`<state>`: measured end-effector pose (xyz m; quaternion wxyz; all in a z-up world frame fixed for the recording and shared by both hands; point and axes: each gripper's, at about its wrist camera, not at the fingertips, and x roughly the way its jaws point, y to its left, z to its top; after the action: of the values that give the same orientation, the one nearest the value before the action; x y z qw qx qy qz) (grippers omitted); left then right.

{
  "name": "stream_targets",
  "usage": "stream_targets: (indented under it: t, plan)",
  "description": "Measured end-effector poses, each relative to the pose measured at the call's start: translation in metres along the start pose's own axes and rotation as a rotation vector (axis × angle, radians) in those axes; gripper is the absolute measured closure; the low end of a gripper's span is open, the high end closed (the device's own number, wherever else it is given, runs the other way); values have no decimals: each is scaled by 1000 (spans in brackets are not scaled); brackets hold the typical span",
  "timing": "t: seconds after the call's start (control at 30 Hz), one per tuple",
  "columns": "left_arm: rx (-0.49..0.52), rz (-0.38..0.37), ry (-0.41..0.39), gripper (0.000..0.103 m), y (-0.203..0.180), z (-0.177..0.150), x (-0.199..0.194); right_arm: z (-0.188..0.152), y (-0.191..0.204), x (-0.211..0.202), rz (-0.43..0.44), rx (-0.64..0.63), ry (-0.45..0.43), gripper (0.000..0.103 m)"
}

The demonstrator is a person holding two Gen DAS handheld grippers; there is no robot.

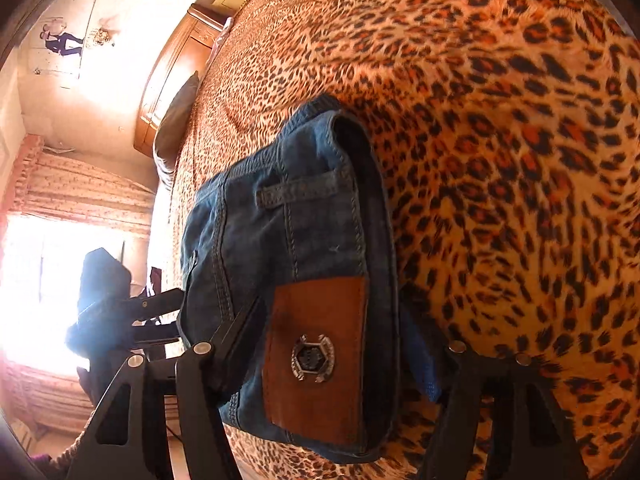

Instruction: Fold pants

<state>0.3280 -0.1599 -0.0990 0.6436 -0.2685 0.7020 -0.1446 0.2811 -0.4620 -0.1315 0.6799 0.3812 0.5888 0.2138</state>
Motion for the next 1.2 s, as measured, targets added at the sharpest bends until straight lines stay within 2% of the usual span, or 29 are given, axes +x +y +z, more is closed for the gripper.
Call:
stream_targets:
  t: [0.07, 0.13, 0.17, 0.2, 0.27, 0.3, 0.37, 0.4, 0.57, 0.67, 0.77, 0.9, 1.07, 1.13, 1.2]
  plan:
    - [-4, -45, 41, 16, -4, -1, 10, -3, 6, 8, 63, 3, 27, 35]
    - [16, -13, 41, 16, -12, -3, 16, -4, 9, 11, 78, -13, 25, 35]
    - [30, 0, 38, 16, -16, -3, 20, -3, 7, 14, 49, -19, 29, 40]
    - [38, 12, 35, 16, -19, -4, 21, -2, 4, 16, 29, -17, 31, 50]
    - [30, 16, 36, 28, -22, -6, 20, -5, 3, 15, -9, 0, 27, 65]
    - [32, 16, 31, 32, -25, -8, 16, -5, 7, 14, -31, -11, 26, 67]
    - [61, 3, 20, 52, -34, -13, 3, -7, 24, 6, -84, -66, 18, 70]
    - [78, -17, 19, 55, -39, -17, -6, -8, 35, 3, -110, -91, 9, 71]
    - [169, -75, 13, 57, -56, -38, -54, -20, 88, -23, -201, -207, -20, 72]
    - [192, -110, -18, 57, -51, -38, -92, -22, 114, -38, -188, -232, -55, 72]
    - [202, -124, -82, 57, -37, -24, -134, -7, 146, -31, -151, -255, -85, 72]
    - [187, -65, -173, 56, 5, 3, -186, 13, 184, 12, -106, -293, -92, 72]
    - [149, 107, -227, 51, 65, 37, -194, 24, 221, 104, -129, -352, -27, 71]
    - [121, 212, -199, 48, 96, 52, -176, 25, 215, 148, -190, -332, 28, 69]
    - [72, 263, -107, 45, 124, 63, -152, 22, 203, 188, -298, -303, 117, 67]
